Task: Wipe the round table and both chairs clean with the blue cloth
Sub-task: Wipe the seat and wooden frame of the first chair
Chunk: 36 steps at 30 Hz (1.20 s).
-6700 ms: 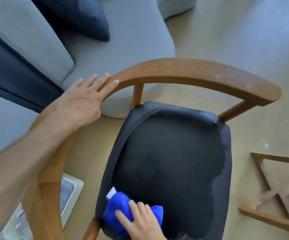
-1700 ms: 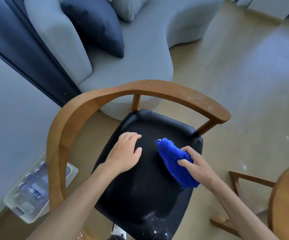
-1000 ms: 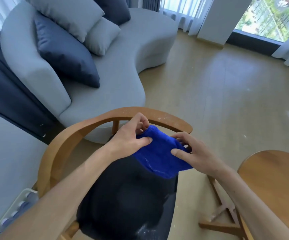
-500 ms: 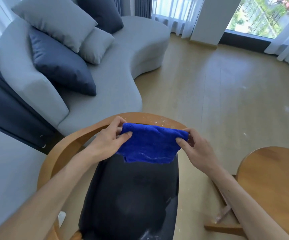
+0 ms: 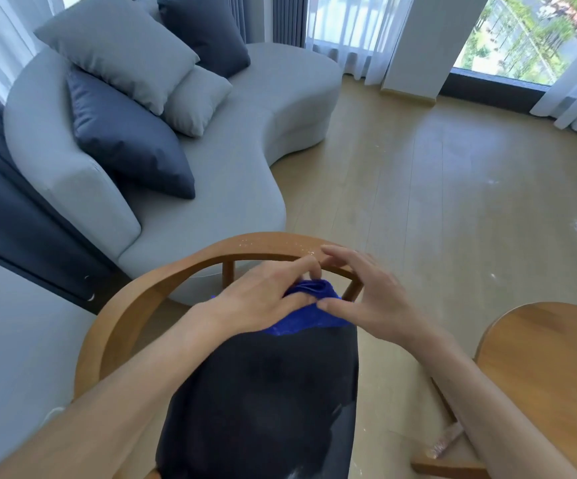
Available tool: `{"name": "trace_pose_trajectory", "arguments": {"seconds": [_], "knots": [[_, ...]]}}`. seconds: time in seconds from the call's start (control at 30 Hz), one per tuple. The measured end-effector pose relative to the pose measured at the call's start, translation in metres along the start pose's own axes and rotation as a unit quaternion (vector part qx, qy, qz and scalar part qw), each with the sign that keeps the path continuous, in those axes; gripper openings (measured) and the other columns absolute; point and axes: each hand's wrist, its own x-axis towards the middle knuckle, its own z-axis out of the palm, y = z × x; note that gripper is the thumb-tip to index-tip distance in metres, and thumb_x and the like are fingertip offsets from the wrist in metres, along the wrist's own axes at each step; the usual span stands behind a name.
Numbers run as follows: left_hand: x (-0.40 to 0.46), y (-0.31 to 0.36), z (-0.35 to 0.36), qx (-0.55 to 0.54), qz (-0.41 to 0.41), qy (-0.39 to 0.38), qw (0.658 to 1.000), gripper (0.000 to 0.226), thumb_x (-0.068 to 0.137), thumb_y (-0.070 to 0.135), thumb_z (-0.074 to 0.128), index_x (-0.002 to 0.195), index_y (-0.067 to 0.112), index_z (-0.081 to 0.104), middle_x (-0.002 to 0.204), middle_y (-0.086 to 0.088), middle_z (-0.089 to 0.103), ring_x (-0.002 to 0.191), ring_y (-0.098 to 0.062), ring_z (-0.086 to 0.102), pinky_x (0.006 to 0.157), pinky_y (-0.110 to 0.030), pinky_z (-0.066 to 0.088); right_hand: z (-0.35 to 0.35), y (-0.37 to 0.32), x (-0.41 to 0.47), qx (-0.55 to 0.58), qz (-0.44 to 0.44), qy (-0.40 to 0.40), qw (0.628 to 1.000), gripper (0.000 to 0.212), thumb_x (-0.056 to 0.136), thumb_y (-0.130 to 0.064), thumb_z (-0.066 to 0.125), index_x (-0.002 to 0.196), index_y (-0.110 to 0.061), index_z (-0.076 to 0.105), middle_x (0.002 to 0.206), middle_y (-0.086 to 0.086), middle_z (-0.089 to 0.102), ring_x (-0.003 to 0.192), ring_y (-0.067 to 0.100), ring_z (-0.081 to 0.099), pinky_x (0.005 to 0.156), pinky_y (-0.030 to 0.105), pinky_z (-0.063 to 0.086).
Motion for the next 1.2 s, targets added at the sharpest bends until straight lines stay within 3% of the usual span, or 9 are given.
{"name": "trace_pose_trajectory", "arguments": {"seconds": [0.17, 0.37, 0.53, 0.67, 0.8, 0.87, 0.97, 1.1, 1.2], "knots": [[0.003, -0.005, 0.005, -0.048, -0.024, 0.039, 0.998, 0.035, 0.089, 0.031, 0.065, 0.097, 0.046, 0.034, 0.079, 0.01, 0.062, 0.079, -0.001, 0.06, 0.068, -0.015, 0.05, 0.0, -0.015, 0.015, -0.031, -0.041, -0.012, 0.999, 0.034, 0.083, -0.013, 0.07, 0.115, -0.018, 0.063, 0.09, -0.016, 0.06, 0.087, 0.006, 0.058, 0.085, 0.032, 0.049], [0.001, -0.01, 0.016, -0.086, -0.034, 0.07, 0.993, 0.039, 0.082, 0.038, 0.07, 0.094, 0.045, 0.034, 0.076, 0.014, 0.062, 0.078, 0.002, 0.061, 0.069, -0.01, 0.049, -0.008, -0.015, 0.013, -0.103, -0.062, -0.1, 0.988, 0.021, 0.09, -0.014, 0.059, 0.107, -0.025, 0.064, 0.098, -0.009, 0.052, 0.088, 0.005, 0.047, 0.072, 0.012, 0.034], [-0.013, -0.032, 0.008, -0.097, -0.084, -0.023, 0.991, 0.061, 0.067, 0.051, 0.076, 0.113, 0.049, 0.036, 0.098, 0.022, 0.063, 0.092, 0.007, 0.061, 0.074, -0.01, 0.051, -0.017, -0.016, 0.006, -0.105, -0.094, -0.074, 0.987, 0.018, 0.09, -0.003, 0.054, 0.099, -0.017, 0.061, 0.101, -0.005, 0.054, 0.087, 0.005, 0.048, 0.073, 0.01, 0.038], [-0.021, -0.055, 0.008, -0.026, -0.106, -0.049, 0.993, 0.039, 0.078, 0.042, 0.072, 0.11, 0.043, 0.051, 0.095, 0.023, 0.061, 0.093, 0.004, 0.056, 0.072, -0.012, 0.047, -0.024, -0.011, 0.003, -0.083, -0.081, -0.039, 0.992, 0.022, 0.089, 0.002, 0.055, 0.097, -0.017, 0.063, 0.1, -0.008, 0.054, 0.09, 0.004, 0.05, 0.075, 0.01, 0.04], [-0.019, -0.063, 0.007, 0.017, -0.11, -0.031, 0.993, 0.004, 0.086, 0.036, 0.064, 0.087, 0.038, 0.061, 0.085, 0.018, 0.056, 0.083, -0.005, 0.056, 0.073, -0.026, 0.05, -0.035, 0.0, 0.0, -0.072, -0.049, 0.019, 0.996, 0.025, 0.087, 0.007, 0.057, 0.099, -0.014, 0.065, 0.1, -0.008, 0.056, 0.091, 0.003, 0.054, 0.077, 0.017, 0.045], [-0.018, -0.06, 0.007, -0.009, -0.111, -0.014, 0.994, 0.01, 0.087, 0.031, 0.061, 0.082, 0.038, 0.058, 0.089, 0.019, 0.055, 0.085, -0.002, 0.057, 0.073, -0.023, 0.049, -0.038, 0.002, -0.003, -0.071, -0.044, 0.043, 0.996, 0.025, 0.087, 0.007, 0.059, 0.099, -0.012, 0.067, 0.098, -0.007, 0.057, 0.089, 0.006, 0.056, 0.075, 0.026, 0.049], [-0.012, -0.047, 0.014, -0.059, -0.127, -0.015, 0.99, 0.024, 0.086, 0.026, 0.064, 0.093, 0.044, 0.05, 0.1, 0.021, 0.06, 0.096, 0.003, 0.059, 0.076, -0.017, 0.049, -0.035, -0.001, -0.005, -0.08, -0.055, 0.044, 0.994, 0.024, 0.087, 0.007, 0.059, 0.099, -0.012, 0.067, 0.099, -0.009, 0.056, 0.088, 0.004, 0.055, 0.072, 0.023, 0.048], [-0.004, -0.033, 0.032, -0.109, -0.16, -0.037, 0.98, 0.061, 0.075, 0.041, 0.073, 0.124, 0.043, 0.037, 0.114, 0.02, 0.057, 0.098, -0.001, 0.06, 0.08, -0.016, 0.053, -0.033, -0.004, -0.005, -0.092, -0.084, 0.041, 0.991, 0.025, 0.086, 0.009, 0.059, 0.099, -0.01, 0.067, 0.099, -0.007, 0.055, 0.086, 0.005, 0.053, 0.071, 0.015, 0.046], [0.0, -0.028, 0.039, -0.084, -0.158, -0.005, 0.984, 0.039, 0.079, 0.047, 0.067, 0.114, 0.034, 0.052, 0.103, 0.014, 0.063, 0.091, -0.004, 0.061, 0.083, -0.031, 0.055, -0.036, -0.003, -0.007, -0.09, -0.081, 0.045, 0.992, 0.025, 0.086, 0.009, 0.059, 0.099, -0.01, 0.067, 0.099, -0.006, 0.057, 0.088, 0.004, 0.054, 0.073, 0.014, 0.046]]}}
